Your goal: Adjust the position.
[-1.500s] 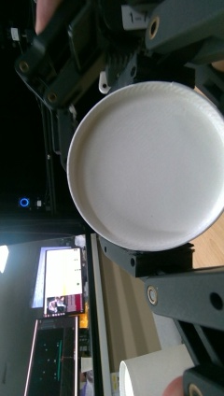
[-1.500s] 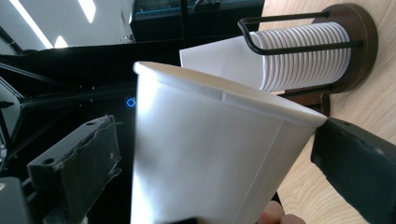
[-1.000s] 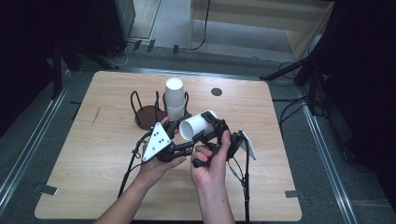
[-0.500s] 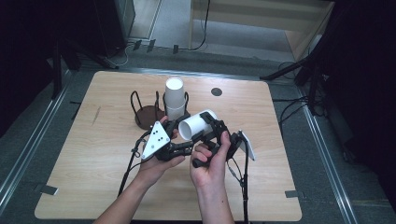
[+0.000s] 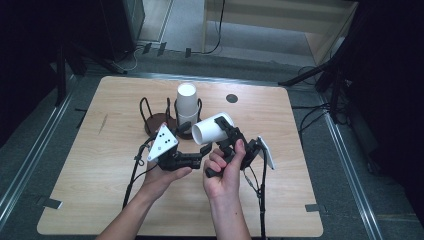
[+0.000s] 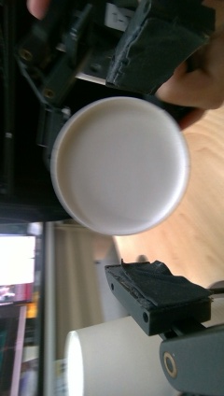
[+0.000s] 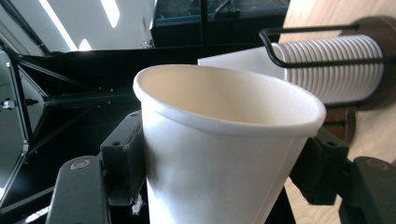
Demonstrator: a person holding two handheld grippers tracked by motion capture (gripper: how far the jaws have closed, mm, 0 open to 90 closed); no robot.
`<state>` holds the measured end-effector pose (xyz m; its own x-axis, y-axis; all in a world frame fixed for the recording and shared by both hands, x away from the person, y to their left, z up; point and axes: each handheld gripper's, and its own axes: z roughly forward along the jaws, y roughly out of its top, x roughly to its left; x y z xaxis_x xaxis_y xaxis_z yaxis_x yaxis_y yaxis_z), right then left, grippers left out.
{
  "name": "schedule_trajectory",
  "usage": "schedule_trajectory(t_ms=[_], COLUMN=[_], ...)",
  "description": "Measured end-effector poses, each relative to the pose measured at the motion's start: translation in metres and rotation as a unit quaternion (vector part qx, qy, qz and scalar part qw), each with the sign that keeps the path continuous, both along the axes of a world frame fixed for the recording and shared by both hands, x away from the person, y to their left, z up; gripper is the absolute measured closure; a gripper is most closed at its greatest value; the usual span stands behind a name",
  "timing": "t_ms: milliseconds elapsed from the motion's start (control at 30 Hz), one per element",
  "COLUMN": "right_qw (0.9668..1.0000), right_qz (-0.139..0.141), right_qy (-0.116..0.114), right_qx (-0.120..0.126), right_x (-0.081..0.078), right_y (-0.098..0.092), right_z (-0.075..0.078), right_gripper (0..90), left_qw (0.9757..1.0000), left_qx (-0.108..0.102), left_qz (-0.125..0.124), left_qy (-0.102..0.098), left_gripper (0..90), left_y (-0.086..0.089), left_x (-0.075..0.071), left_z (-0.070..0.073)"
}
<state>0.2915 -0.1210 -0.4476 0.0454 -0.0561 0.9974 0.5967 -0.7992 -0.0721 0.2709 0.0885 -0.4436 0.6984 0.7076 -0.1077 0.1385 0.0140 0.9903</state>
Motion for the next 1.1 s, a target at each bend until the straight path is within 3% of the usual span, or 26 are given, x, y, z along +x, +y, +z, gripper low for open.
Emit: schedule_trajectory(t_ms=[300, 467, 633, 767, 867, 1067, 1100], right_qw=[0.9988, 0.9926, 0.9861, 0.9781, 0.9693, 0.9476, 0.9413], right_qz=[-0.021, -0.044, -0.057, -0.067, -0.078, -0.095, -0.100], right_qy=[-0.017, -0.054, -0.064, -0.081, -0.098, -0.132, -0.140], right_qx=[-0.040, -0.100, -0.142, -0.180, -0.212, -0.275, -0.290], right_x=[0.004, 0.002, 0.002, 0.001, 0.000, 0.000, 0.000], right_y=[-0.005, -0.010, -0.014, -0.015, -0.015, -0.016, -0.017], right_z=[0.004, 0.012, 0.012, 0.013, 0.016, 0.025, 0.026], right_gripper=[30.5, 30.7, 31.0, 31.3, 31.5, 31.5, 31.5], left_qw=[0.9995, 0.9992, 0.9989, 0.9988, 0.9988, 0.9987, 0.9988], left_qx=[0.010, 0.017, 0.016, 0.016, 0.015, 0.013, 0.012], left_qz=[0.000, 0.005, 0.013, 0.017, 0.018, 0.020, 0.019], left_qy=[0.029, 0.036, 0.043, 0.042, 0.042, 0.044, 0.044], left_gripper=[2.5, 0.1, 0.0, 0.0, 0.0, 0.0, 0.0], left_y=[0.010, 0.018, 0.029, 0.036, 0.039, 0.046, 0.047], left_x=[0.003, 0.001, 0.000, -0.003, -0.003, -0.004, -0.005], left_z=[0.005, 0.004, 0.004, 0.003, 0.003, 0.002, 0.001])
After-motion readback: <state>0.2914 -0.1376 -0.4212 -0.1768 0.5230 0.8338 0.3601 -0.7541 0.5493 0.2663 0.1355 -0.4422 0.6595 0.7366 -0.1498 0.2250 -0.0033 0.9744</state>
